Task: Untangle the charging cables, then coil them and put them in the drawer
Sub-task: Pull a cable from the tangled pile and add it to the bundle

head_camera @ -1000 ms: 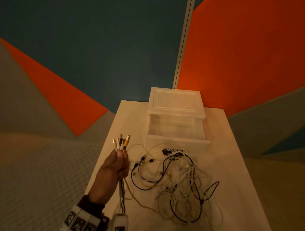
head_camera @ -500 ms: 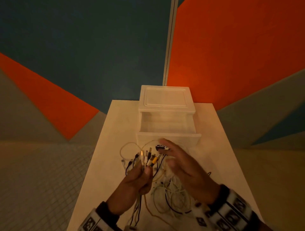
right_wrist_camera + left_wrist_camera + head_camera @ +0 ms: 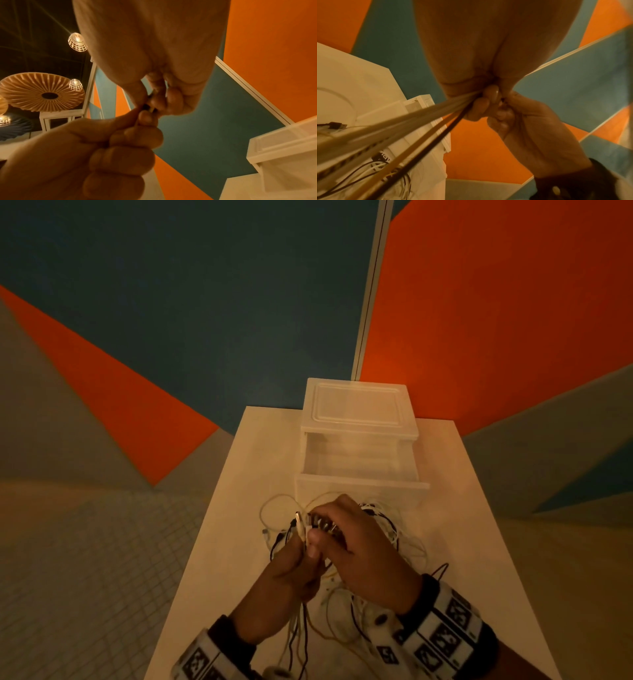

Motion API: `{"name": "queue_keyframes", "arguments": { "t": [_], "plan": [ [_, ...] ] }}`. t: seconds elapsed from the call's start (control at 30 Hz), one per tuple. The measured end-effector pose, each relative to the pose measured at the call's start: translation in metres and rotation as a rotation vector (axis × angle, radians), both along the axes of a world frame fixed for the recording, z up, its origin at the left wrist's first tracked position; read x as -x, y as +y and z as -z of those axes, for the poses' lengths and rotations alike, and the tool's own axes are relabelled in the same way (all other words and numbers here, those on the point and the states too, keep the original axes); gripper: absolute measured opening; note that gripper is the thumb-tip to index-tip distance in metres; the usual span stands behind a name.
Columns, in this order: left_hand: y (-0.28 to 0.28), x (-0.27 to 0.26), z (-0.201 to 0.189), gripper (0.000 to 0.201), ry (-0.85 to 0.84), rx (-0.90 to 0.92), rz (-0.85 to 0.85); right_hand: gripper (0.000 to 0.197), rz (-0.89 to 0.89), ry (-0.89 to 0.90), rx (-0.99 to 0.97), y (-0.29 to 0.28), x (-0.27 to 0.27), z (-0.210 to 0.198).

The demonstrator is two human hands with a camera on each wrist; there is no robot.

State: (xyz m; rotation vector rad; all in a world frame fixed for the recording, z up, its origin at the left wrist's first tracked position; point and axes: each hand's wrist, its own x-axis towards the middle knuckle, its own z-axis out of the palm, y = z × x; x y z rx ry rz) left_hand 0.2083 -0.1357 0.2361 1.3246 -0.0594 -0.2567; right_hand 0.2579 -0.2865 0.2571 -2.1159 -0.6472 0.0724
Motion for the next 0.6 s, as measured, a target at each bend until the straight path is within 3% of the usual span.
{"name": "queue_keyframes", "arguments": {
  "t": [0.1, 0.3, 0.4, 0.53, 0.6],
  "plan": [
    [0.000, -0.002, -0.003, 0.024, -0.005, -0.015, 0.032, 0.017, 0.020, -0.029, -0.001, 0.003, -0.005, -0.004],
    [0.002, -0.007, -0.005, 0.021, 0.088, 0.037, 0.002, 0.017, 0.096, -0.002, -0.122, 0.006, -0.010, -0.016],
    [0.006, -0.005, 0.000, 0.018, 0.114, 0.024, -0.011, 0.020, 0.081, 0.260, -0.369, 0.009, -0.010, -0.014],
    [0.015, 0.010, 0.022, 0.026, 0.174, 0.002, 0.014, 0.016, -0.070, 0.436, -0.433, 0.009, -0.007, 0.007],
    [0.024, 0.017, 0.036, 0.028, 0.247, -0.005, 0.007, 0.012, -0.063, 0.572, -0.486, 0.010, -0.012, 0.026]
  ]
}}
